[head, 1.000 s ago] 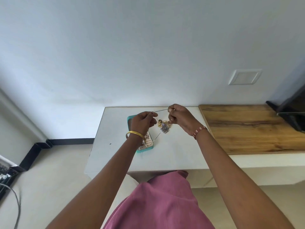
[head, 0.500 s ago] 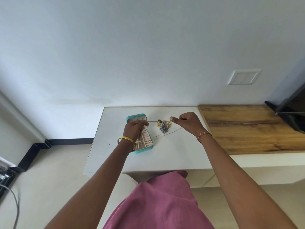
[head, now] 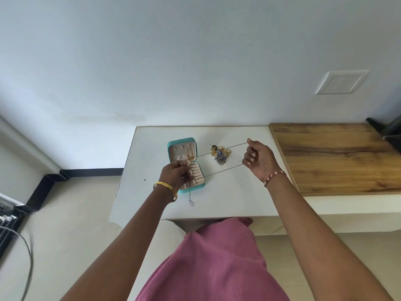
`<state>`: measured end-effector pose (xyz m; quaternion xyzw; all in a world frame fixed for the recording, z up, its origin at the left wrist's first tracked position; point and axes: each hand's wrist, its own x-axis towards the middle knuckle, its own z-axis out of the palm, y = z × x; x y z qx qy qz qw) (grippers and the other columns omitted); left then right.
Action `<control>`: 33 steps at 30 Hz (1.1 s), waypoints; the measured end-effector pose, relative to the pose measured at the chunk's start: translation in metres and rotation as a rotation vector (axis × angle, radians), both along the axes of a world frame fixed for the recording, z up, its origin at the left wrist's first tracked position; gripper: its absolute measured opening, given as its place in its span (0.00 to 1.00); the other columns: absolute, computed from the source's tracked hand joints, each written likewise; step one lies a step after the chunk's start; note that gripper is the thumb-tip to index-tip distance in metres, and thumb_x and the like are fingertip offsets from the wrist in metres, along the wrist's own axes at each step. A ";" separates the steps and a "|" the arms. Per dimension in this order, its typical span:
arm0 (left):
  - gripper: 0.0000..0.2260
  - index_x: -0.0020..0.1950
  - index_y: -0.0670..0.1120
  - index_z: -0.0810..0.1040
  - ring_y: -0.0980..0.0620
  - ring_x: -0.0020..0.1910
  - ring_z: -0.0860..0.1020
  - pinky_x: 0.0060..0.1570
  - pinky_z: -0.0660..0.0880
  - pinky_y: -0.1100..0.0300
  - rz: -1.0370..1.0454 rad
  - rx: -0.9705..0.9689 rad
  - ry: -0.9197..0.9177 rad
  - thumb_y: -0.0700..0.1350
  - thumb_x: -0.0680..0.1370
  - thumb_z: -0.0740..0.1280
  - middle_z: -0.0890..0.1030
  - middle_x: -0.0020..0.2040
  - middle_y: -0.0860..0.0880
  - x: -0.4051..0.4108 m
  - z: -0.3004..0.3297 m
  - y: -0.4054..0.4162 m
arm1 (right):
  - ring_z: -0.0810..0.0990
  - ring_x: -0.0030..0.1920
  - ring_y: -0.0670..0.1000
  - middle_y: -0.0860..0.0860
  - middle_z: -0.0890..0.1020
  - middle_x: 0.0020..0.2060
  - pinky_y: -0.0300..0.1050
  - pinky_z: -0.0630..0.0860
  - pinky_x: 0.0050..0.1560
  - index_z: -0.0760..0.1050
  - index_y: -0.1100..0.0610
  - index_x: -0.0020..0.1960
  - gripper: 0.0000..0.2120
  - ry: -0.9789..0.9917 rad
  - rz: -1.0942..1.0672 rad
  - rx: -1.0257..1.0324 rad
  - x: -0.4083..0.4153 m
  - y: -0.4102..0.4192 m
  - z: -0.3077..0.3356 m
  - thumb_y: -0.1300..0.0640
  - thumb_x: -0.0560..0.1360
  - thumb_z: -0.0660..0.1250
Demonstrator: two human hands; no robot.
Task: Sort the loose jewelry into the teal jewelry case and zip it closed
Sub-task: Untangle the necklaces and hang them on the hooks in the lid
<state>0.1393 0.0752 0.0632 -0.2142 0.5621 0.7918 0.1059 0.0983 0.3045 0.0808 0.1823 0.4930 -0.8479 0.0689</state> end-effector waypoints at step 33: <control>0.06 0.48 0.46 0.77 0.53 0.28 0.81 0.25 0.76 0.65 -0.212 -0.054 0.020 0.42 0.78 0.61 0.83 0.30 0.50 0.001 -0.009 0.027 | 0.66 0.23 0.43 0.46 0.77 0.25 0.34 0.63 0.24 0.79 0.54 0.46 0.04 0.118 0.602 0.593 0.021 -0.056 -0.015 0.58 0.71 0.71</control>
